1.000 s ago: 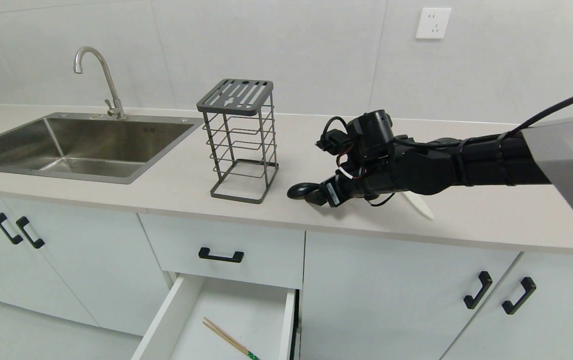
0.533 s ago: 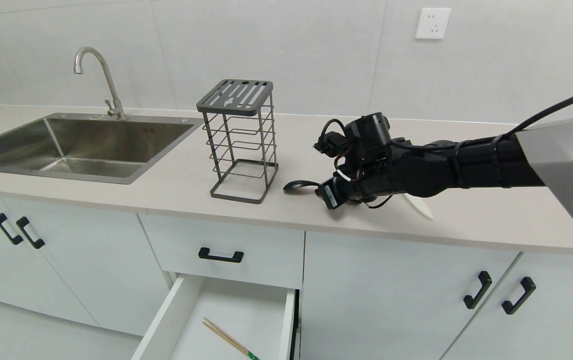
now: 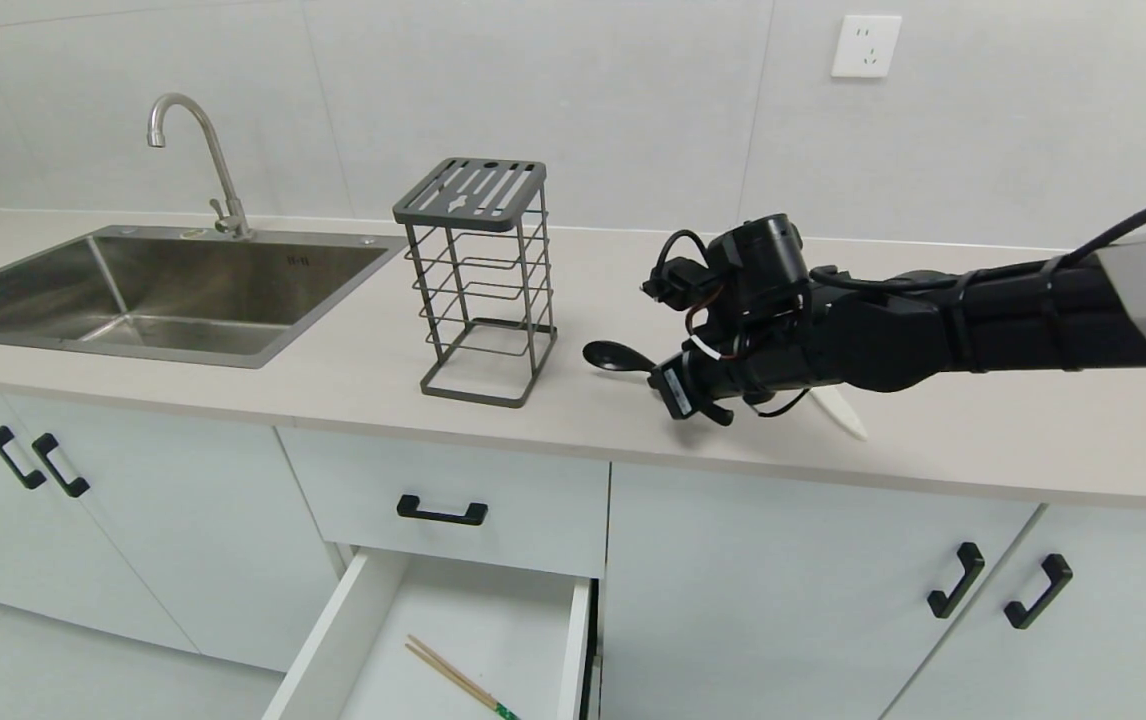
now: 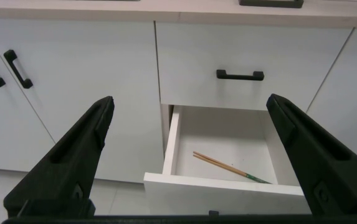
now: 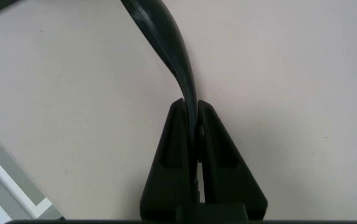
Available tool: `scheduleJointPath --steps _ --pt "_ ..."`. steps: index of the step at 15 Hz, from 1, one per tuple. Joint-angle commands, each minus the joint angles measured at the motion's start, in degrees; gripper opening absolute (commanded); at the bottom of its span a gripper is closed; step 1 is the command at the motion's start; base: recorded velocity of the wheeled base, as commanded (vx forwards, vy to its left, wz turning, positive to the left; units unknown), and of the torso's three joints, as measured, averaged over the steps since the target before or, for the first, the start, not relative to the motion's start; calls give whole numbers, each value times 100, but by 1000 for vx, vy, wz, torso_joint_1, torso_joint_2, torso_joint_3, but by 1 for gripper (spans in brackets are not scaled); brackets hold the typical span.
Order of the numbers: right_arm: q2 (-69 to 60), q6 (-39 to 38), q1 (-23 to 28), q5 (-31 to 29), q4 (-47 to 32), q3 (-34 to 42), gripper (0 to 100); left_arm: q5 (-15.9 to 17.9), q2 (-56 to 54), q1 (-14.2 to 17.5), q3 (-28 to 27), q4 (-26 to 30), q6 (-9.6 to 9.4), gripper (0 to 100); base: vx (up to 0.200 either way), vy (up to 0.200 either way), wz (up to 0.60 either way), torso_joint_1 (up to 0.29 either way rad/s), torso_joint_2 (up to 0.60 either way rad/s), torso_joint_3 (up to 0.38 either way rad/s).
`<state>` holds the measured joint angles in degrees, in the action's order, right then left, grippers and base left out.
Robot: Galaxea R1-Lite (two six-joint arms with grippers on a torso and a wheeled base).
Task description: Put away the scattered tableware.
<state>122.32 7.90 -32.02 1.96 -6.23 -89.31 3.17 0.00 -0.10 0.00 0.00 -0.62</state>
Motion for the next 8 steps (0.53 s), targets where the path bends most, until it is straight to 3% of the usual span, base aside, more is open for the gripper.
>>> scheduleJointPath --steps 1,8 --pt "-472 1 -41 6 -1 247 0 -1 9 1 0 0 1 100 0 0 0 0 0 0" --pt "-1588 -140 -146 41 16 1267 0 -1 9 1 0 0 1 100 0 0 0 0 0 0"
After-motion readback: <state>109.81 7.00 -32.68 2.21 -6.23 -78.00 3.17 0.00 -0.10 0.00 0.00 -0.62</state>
